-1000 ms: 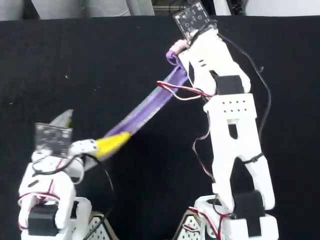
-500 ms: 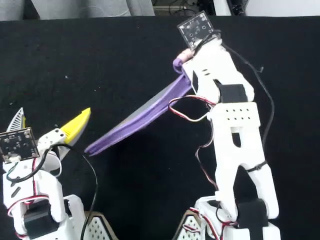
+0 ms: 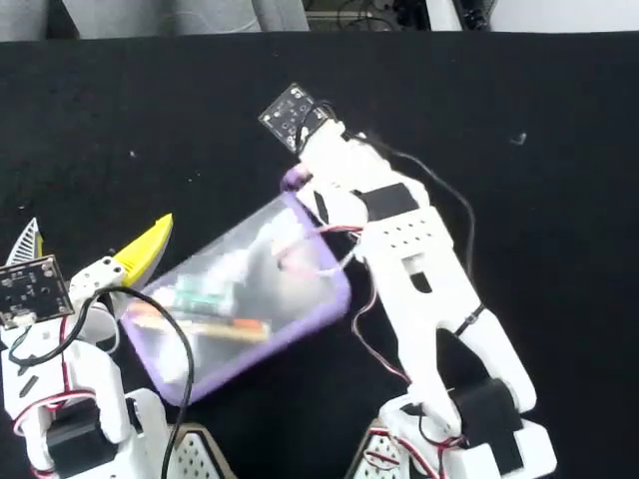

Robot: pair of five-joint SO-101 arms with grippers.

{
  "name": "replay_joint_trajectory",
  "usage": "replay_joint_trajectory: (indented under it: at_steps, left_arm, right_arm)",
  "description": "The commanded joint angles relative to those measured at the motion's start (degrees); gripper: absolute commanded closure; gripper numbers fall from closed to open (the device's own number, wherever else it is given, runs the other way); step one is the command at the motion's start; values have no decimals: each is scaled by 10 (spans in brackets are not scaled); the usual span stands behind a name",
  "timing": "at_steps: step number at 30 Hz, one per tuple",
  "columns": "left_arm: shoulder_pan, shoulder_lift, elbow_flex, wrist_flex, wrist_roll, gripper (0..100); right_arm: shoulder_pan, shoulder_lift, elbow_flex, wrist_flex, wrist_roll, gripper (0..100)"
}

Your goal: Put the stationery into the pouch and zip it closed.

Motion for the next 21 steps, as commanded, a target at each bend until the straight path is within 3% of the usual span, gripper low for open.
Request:
replay_joint_trajectory:
  at_steps: [1,9,12,21]
  left_arm:
    - [-5,2,-8,-13,8,449]
    - [1,2,-8,-10,11,449]
    - [-2,2,-9,-10,59,449]
    - [1,2,-22,20,84,449]
  right_arm:
    - [5,-12,-7,1,4,544]
    - [111,-15,-9,-40,4,543]
    - [144,-42,-6,-35,1,543]
    - [178,-261,85,-34,-1,543]
